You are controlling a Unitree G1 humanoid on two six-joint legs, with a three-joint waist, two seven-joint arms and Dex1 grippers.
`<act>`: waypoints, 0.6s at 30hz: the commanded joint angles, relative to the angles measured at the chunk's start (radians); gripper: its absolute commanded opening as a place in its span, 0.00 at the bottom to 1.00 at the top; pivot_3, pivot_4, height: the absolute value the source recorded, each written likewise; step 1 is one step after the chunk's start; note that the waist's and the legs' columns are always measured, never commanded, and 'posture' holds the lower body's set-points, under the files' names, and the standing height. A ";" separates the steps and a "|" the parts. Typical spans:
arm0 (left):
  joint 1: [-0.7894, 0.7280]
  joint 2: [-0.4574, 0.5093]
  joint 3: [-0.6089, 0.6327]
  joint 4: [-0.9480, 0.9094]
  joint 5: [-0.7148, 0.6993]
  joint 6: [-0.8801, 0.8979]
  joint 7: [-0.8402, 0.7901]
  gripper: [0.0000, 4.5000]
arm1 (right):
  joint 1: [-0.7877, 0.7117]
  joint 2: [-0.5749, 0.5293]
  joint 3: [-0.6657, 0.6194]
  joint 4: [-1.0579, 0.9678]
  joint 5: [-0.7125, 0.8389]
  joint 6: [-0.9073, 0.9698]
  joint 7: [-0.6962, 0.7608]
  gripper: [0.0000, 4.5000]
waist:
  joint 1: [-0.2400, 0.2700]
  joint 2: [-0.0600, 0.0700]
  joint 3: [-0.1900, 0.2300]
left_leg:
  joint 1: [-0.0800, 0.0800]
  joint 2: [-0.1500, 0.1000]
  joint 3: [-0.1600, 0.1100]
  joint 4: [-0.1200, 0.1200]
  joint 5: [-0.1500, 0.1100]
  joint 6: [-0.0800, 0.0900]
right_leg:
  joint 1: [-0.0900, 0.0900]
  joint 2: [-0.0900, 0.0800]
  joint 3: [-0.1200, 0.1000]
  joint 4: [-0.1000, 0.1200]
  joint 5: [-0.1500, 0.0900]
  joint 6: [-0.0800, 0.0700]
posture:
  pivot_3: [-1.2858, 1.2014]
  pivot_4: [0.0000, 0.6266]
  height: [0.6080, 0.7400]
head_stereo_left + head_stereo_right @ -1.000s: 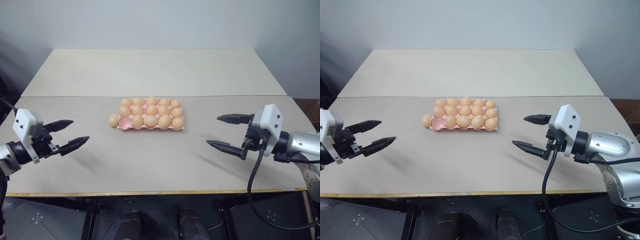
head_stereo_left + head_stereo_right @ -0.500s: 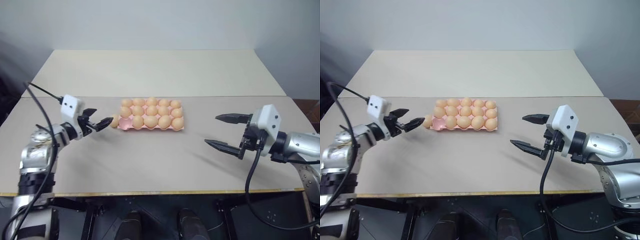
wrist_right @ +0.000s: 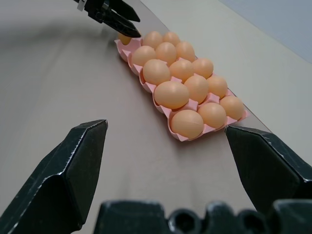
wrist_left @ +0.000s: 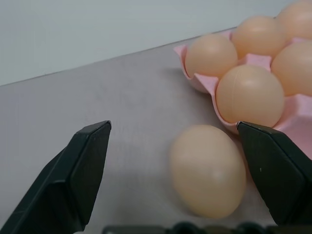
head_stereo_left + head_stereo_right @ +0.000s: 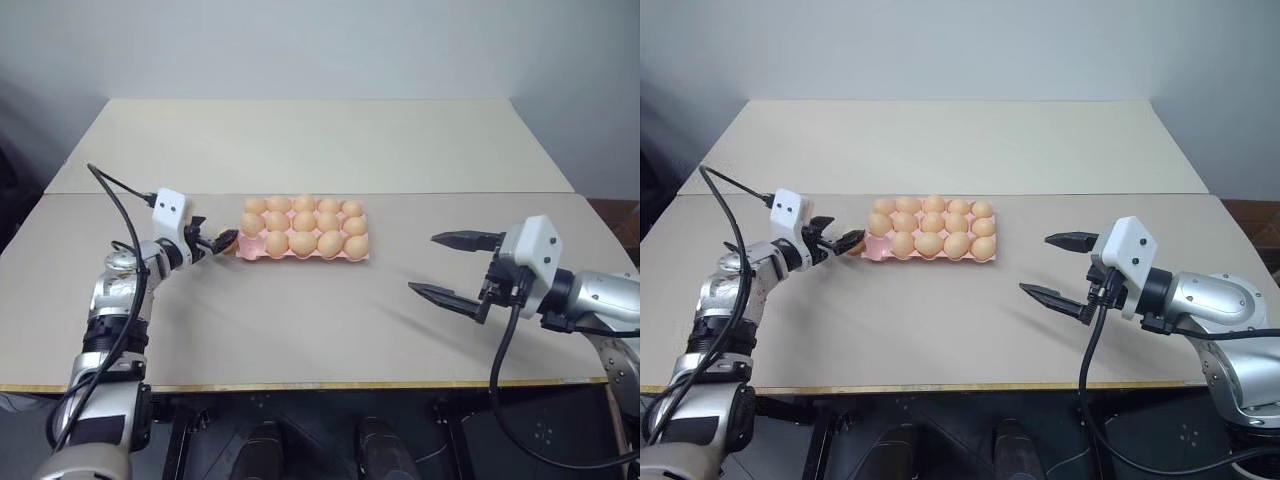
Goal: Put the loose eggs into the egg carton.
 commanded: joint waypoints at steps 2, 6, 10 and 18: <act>-0.031 0.002 -0.001 0.032 0.020 -0.045 -0.012 1.00 | -0.004 -0.013 -0.043 -0.036 0.012 -0.003 -0.009 1.00 | 0.001 0.000 0.000 | 0.000 0.000 0.000 0.000 0.000 0.000 | 0.000 0.000 0.000 0.000 0.000 0.000 | 0.52 0.24 1.00; -0.022 0.007 0.010 0.035 0.022 -0.050 -0.018 1.00 | -0.005 -0.012 -0.043 -0.037 0.010 -0.002 -0.011 1.00 | 0.001 0.000 0.000 | 0.000 0.000 0.000 0.000 0.000 0.000 | 0.000 0.000 0.000 0.000 0.000 0.000 | 0.52 0.24 1.00; -0.012 0.017 0.018 0.040 0.021 -0.049 -0.025 1.00 | -0.011 -0.010 -0.039 -0.033 0.007 -0.005 -0.013 1.00 | 0.001 0.000 0.000 | 0.000 0.000 0.000 0.000 0.000 0.000 | 0.000 0.000 0.000 0.000 0.000 0.000 | 0.52 0.24 1.00; -0.011 0.026 0.016 0.041 0.019 -0.018 -0.046 0.61 | -0.029 -0.010 -0.031 -0.022 0.004 -0.009 -0.014 1.00 | 0.001 0.000 0.000 | 0.000 0.000 0.000 0.000 0.000 0.000 | 0.000 0.000 0.000 0.000 0.000 0.000 | 0.52 0.24 1.00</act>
